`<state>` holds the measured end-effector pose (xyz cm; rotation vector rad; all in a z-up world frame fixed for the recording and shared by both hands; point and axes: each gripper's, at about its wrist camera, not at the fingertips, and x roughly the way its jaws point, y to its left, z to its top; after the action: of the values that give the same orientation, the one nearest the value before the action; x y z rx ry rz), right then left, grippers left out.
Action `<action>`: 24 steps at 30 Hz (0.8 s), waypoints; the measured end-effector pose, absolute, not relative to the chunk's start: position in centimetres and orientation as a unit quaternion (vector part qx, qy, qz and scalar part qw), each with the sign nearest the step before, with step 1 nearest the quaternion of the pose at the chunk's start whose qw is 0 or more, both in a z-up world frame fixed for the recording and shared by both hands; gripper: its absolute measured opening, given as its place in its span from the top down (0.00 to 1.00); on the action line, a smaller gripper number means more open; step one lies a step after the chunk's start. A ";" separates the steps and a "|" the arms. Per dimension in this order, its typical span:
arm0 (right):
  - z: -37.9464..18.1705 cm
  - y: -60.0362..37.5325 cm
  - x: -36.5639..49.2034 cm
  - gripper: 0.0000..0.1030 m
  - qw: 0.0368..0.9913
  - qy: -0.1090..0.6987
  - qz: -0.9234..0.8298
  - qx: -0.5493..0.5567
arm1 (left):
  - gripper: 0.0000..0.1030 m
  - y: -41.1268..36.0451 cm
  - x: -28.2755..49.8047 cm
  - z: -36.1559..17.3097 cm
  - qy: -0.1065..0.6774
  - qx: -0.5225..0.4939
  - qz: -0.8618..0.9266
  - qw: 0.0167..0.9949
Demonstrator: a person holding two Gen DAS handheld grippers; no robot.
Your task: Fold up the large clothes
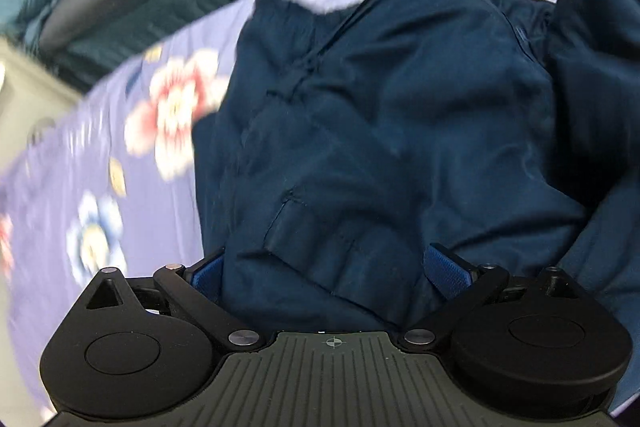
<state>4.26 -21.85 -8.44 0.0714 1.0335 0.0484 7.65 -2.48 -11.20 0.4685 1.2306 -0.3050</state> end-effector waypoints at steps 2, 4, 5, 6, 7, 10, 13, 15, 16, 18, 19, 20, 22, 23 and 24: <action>-8.1 -19.8 1.3 0.68 0.871 0.486 0.071 0.011 | 0.00 -0.2 5.3 -11.7 0.583 0.182 -0.126 0.782; -7.9 -18.2 -1.6 0.68 0.866 0.488 0.110 0.007 | 0.00 2.1 3.0 -12.9 0.611 0.133 -0.099 0.774; -7.8 -17.2 -3.2 0.68 0.863 0.488 0.128 -0.010 | 0.00 3.4 1.9 -13.8 0.645 0.100 -0.081 0.754; -7.8 -16.5 -4.5 0.68 0.860 0.489 0.144 -0.028 | 0.00 4.5 0.7 -15.1 0.677 0.064 -0.068 0.730; -7.9 -15.9 -5.9 0.68 0.854 0.492 0.162 -0.047 | 0.00 5.4 -0.7 -16.3 0.702 0.040 -0.056 0.709; -9.0 -15.7 -8.8 0.68 0.838 0.514 0.175 -0.051 | 0.00 6.3 -4.2 -17.3 0.707 0.004 -0.045 0.706; -9.2 -16.8 -9.7 0.66 0.834 0.526 0.163 -0.038 | 0.00 5.4 -4.3 -14.6 0.657 0.028 -0.051 0.751; -8.4 -17.7 -9.6 0.60 0.840 0.524 0.142 -0.026 | 0.00 4.6 -3.4 -11.4 0.602 0.057 -0.059 0.794; -7.9 -18.1 -9.9 0.60 0.843 0.521 0.131 -0.017 | 0.00 4.4 -3.1 -9.9 0.580 0.065 -0.063 0.809; -6.3 -19.5 -10.1 0.48 0.856 0.505 0.108 0.007 | 0.00 3.9 -2.5 -6.7 0.533 0.082 -0.071 0.839; -5.3 -20.1 -10.2 0.43 0.863 0.495 0.099 0.015 | 0.00 3.7 -2.2 -5.5 0.518 0.086 -0.074 0.848; -4.1 -20.9 -10.4 0.34 0.872 0.481 0.087 0.025 | 0.00 3.1 -1.7 -4.5 0.506 0.090 -0.080 0.854; -1.8 -22.4 -10.9 0.30 0.889 0.447 0.077 0.057 | 0.00 1.8 -0.2 -3.0 0.495 0.094 -0.104 0.858; -0.9 -23.4 -10.8 0.27 0.897 0.430 0.074 0.074 | 0.00 0.7 1.1 -2.5 0.493 0.096 -0.116 0.857; 0.1 -24.5 -10.7 0.21 0.904 0.413 0.067 0.088 | 0.00 -0.5 2.5 -2.1 0.486 0.096 -0.126 0.860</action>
<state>-10.72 -24.48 0.12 0.1823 0.8534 0.1387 2.49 -0.50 -2.06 0.2011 1.0202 -0.2643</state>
